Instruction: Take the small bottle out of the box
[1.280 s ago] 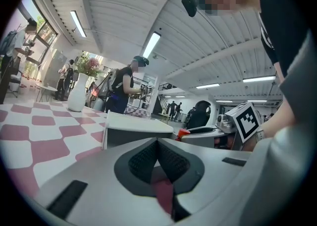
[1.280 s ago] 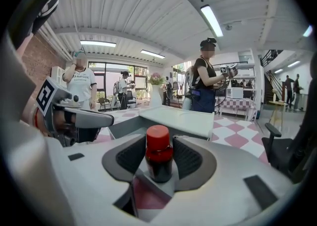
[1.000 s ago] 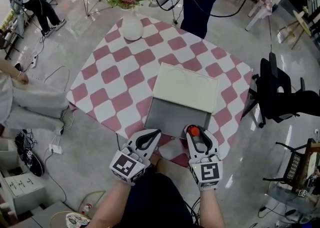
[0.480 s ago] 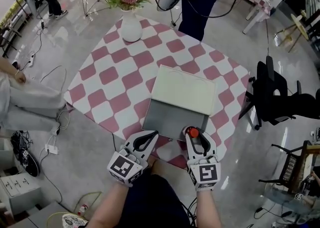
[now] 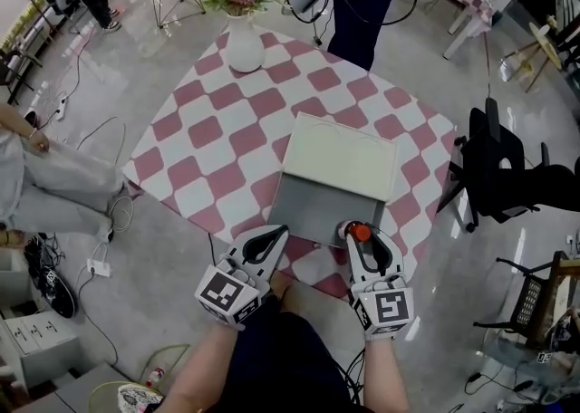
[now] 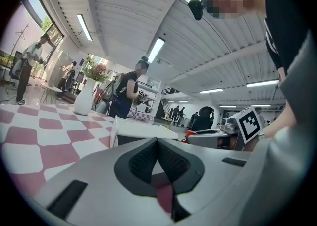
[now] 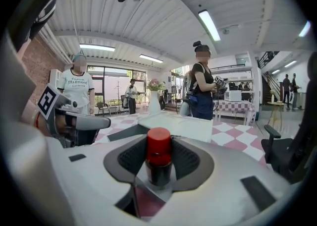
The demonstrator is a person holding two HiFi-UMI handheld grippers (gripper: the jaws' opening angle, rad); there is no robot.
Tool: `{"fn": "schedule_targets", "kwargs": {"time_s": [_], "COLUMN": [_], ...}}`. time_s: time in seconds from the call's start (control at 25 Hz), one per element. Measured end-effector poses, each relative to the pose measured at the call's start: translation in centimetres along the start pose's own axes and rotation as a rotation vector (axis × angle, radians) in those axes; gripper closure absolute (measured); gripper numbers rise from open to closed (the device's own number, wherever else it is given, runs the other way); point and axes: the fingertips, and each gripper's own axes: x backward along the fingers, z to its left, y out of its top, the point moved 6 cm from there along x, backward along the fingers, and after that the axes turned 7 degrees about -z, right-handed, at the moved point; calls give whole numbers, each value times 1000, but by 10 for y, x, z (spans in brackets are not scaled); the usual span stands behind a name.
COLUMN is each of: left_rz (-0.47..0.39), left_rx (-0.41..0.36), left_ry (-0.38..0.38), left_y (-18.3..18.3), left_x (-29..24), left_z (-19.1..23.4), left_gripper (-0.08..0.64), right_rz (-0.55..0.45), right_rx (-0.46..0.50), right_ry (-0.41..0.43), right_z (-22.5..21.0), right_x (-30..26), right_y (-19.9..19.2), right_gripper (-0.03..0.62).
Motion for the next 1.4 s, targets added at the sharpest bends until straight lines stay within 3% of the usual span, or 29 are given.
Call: {"fn": "schedule_targets", "kwargs": {"time_s": [1.4], "left_rz": [-78], "left_rx": [-73], "left_ry": [-57], "left_y": [56], "left_x": [-6], "left_z": [-17], "left_gripper": [558], "right_rz": [-134], "right_rx": [-9], "right_ry": [-25], "right_z": [-5], "right_x": [32], "right_y": [64], "right_gripper": [446]}}
